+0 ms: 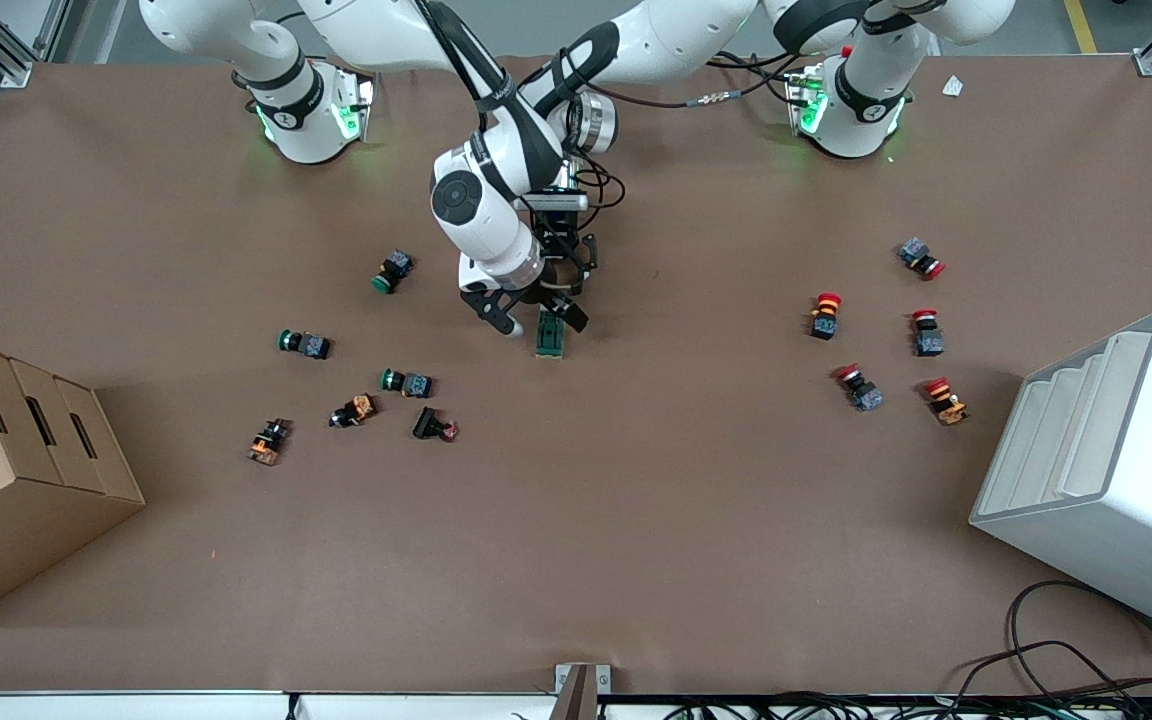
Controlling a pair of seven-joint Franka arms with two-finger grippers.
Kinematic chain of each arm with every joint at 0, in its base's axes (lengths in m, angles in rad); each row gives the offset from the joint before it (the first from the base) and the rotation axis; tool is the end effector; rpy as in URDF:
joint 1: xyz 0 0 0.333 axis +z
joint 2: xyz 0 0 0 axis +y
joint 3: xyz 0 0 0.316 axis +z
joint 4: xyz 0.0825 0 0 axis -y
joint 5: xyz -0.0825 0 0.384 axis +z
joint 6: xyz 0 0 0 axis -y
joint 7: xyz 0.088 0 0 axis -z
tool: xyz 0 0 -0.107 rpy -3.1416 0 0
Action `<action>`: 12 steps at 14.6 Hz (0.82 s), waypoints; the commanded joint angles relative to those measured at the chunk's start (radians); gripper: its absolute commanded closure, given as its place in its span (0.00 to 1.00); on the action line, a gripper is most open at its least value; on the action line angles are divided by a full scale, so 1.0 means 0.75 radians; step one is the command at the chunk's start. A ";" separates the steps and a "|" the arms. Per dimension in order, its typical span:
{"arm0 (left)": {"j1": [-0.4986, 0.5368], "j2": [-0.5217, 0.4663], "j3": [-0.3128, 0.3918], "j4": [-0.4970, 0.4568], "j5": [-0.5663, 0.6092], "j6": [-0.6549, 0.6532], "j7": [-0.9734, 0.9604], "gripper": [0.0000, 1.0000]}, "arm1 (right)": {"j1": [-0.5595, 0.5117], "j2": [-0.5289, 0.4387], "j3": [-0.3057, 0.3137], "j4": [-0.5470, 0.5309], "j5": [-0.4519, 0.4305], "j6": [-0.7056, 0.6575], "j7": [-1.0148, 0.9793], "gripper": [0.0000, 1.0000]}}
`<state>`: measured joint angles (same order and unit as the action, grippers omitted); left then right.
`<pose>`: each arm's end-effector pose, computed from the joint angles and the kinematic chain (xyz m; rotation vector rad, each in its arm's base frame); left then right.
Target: Close load switch with both arms
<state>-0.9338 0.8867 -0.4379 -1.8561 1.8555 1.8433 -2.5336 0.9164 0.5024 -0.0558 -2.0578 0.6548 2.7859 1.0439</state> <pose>0.1948 -0.5675 0.0690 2.6386 -0.1364 1.6839 0.4157 0.4424 0.2061 -2.6009 1.0455 0.1264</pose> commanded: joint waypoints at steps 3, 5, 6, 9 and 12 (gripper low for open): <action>-0.007 0.027 0.007 0.008 0.011 0.009 0.028 0.00 | -0.052 0.007 -0.007 0.093 0.031 -0.006 -0.017 0.00; -0.001 0.018 0.007 0.014 0.007 0.009 0.030 0.00 | -0.066 0.007 -0.007 0.126 0.031 -0.043 -0.017 0.00; 0.001 0.016 0.007 0.012 0.007 0.009 0.030 0.00 | -0.068 0.007 -0.007 0.128 0.029 -0.043 -0.017 0.00; 0.004 0.020 0.009 0.026 0.007 0.009 0.032 0.00 | -0.076 0.013 -0.007 0.148 0.029 -0.043 -0.017 0.00; 0.014 0.022 0.011 0.043 0.005 0.015 0.032 0.00 | -0.081 0.042 -0.007 0.177 0.029 -0.043 -0.017 0.00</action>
<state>-0.9296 0.8871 -0.4343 -1.8505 1.8555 1.8448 -2.5332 0.8627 0.5077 -0.0692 -1.9496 0.6633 2.7417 1.0467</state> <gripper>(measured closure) 0.000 0.000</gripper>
